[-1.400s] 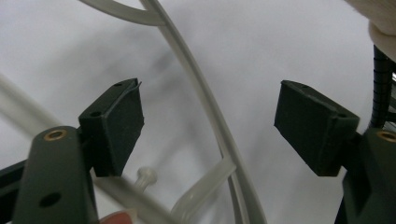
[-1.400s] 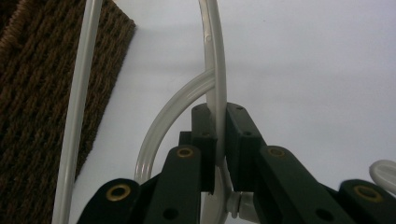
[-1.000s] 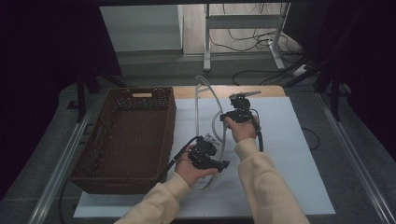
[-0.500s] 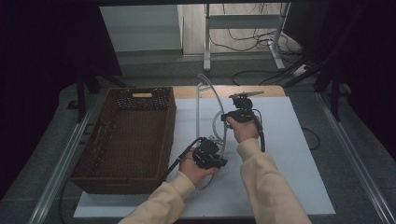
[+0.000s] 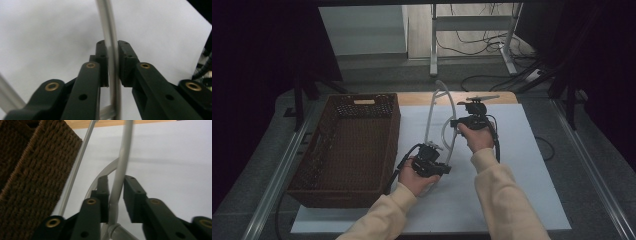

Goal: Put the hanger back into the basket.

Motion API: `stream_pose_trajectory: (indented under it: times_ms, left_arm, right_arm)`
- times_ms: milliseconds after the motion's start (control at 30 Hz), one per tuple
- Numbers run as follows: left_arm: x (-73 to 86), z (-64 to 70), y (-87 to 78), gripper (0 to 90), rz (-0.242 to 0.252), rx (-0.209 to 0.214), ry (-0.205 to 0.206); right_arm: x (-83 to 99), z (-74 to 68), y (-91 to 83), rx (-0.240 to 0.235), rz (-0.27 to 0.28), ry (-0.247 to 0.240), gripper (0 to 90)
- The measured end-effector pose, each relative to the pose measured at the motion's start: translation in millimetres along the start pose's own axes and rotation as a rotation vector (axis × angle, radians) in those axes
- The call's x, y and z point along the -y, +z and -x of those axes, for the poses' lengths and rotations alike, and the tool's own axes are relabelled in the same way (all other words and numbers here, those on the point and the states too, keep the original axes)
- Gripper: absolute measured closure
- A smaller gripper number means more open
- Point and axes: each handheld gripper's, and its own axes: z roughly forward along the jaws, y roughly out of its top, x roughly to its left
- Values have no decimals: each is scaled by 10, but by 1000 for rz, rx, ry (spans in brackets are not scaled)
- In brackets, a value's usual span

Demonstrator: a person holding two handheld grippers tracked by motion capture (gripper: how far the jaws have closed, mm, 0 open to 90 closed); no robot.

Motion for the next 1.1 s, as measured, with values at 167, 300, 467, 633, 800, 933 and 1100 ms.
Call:
stream_pose_trajectory:
  times_ms: [167, 300, 467, 633, 800, 933, 1100]
  left_arm:
    - [-21, 19, -66, 817, 43, 11, -3]
    - [-22, 18, -82, 818, 55, 21, -15]
    - [-23, 24, -114, 819, 71, 11, -11]
    - [-23, 18, -119, 820, 86, 4, -19]
    - [-23, 11, -124, 820, 84, 3, -17]
    - [-24, 12, -131, 820, 93, 6, -20]
    - [-25, 3, -167, 820, 121, 20, -26]
  right_arm:
    - [-22, -82, -49, 40, -5, -44, 467]
    - [-67, -108, -47, 107, -20, -30, 253]
    - [-121, -87, 1, 168, -64, 6, 179]
    - [-138, -61, 65, 221, -111, 26, 126]
    - [-162, -36, 82, 224, -145, 45, 94]
    - [-209, -12, -32, 170, -113, 45, 93]
    - [-243, -60, -307, 73, -28, 8, 103]
